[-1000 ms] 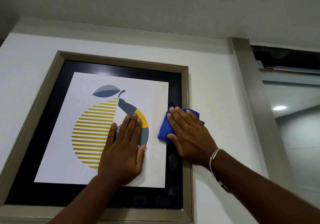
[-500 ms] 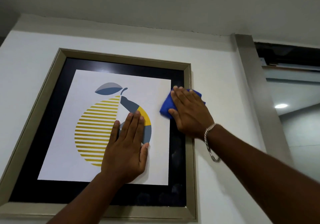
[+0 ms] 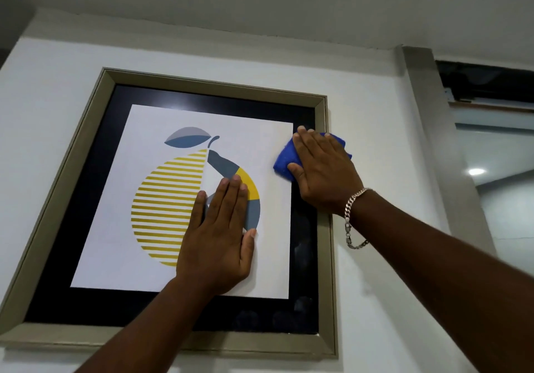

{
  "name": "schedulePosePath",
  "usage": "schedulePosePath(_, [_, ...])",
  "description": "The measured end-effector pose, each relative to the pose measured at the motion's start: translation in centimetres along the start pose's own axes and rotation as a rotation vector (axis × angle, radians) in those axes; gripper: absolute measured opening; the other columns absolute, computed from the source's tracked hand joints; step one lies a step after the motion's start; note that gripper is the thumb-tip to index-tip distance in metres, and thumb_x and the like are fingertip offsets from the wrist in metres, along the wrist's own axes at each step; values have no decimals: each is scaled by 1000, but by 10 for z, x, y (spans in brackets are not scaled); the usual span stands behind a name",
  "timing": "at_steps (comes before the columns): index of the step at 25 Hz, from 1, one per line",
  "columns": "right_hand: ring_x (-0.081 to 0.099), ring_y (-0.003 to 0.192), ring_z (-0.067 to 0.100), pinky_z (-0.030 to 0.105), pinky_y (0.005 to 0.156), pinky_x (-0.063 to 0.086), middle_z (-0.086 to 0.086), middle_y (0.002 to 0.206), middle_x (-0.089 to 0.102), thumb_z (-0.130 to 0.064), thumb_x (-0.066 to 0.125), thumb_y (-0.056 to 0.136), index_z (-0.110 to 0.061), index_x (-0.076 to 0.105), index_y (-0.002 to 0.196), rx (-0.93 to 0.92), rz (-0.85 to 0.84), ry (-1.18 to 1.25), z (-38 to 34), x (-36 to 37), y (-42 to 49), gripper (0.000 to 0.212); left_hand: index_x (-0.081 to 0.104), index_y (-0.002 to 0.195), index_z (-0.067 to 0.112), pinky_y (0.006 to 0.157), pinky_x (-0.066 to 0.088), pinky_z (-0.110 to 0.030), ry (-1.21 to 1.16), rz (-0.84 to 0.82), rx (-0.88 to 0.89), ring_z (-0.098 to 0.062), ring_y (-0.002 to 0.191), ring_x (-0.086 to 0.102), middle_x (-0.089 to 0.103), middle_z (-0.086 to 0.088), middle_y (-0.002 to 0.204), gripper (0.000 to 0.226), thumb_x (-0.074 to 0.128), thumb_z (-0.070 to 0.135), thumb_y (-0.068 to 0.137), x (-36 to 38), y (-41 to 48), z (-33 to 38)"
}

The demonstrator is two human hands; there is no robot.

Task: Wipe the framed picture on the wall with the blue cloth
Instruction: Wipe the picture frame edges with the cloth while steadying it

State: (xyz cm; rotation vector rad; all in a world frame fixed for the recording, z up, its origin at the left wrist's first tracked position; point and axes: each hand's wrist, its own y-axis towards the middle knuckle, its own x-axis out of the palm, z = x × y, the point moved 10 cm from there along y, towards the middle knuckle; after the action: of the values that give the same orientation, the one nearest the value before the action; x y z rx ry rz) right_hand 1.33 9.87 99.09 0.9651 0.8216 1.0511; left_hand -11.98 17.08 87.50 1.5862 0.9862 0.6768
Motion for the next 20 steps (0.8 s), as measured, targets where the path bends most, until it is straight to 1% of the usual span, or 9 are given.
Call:
schedulePosePath(3, [29,141,31,47,118,18,17,153,32,-44,24,94,-4,30,145,-15,-3,12,-22,5,-53,65,15,153,7,122,14,-52,13,-16,-8,-24,152,9,13,-11,164,73,29,45,92,0,1,0])
schedulePosePath(5, [25,143,29,47,117,19,15,154,29,-43,27,95,-4,29,145,-73,-39,13,-41,11,-97,63,15,153,7,122,14,-52,11,-24,-4,-25,152,9,13,-11,164,73,27,45,92,0,1,-1])
schedulePosePath(7, [25,143,28,47,118,19,15,154,29,-44,26,95,-4,29,145,-96,-55,8,-41,13,-100,64,14,153,7,122,14,-52,4,-25,0,-26,152,8,11,-11,164,73,24,46,92,0,1,0])
schedulePosePath(11, [28,141,30,47,117,19,16,153,31,-43,26,93,-5,29,145,8,-35,4,-29,7,-70,65,14,153,7,122,15,-53,3,-6,-8,-26,152,8,11,-12,164,73,25,46,92,0,1,-1])
schedulePosePath(13, [26,142,29,49,117,20,16,154,30,-41,30,93,-5,30,145,22,-42,23,-42,8,-99,63,14,153,7,122,15,-52,3,-3,-4,-26,152,8,12,-12,164,73,24,46,92,0,0,0])
schedulePosePath(15, [21,144,26,48,117,18,13,155,27,-39,34,94,-6,29,145,20,-90,70,-67,14,-154,61,15,153,7,122,14,-51,-4,1,-7,-26,152,10,13,-11,164,73,26,45,92,-1,0,-1])
schedulePosePath(16, [18,145,24,47,117,16,10,157,24,-39,33,95,-8,28,146,21,-109,100,-80,17,-180,60,16,153,7,122,13,-50,-6,6,-12,-26,152,10,13,-12,164,73,27,44,92,-2,0,-2])
schedulePosePath(18, [16,146,21,45,117,14,5,158,19,-43,25,97,-13,24,148,61,-142,123,-92,23,-213,59,16,153,6,122,14,-50,-16,10,-13,-26,152,11,14,-12,164,72,29,43,92,-3,-1,-1])
schedulePosePath(20, [16,146,21,46,116,18,4,157,20,-44,24,97,-14,25,148,82,-176,104,-90,29,-219,59,16,153,6,122,14,-51,-20,11,-5,-27,152,11,15,-13,164,72,30,43,92,-3,0,1])
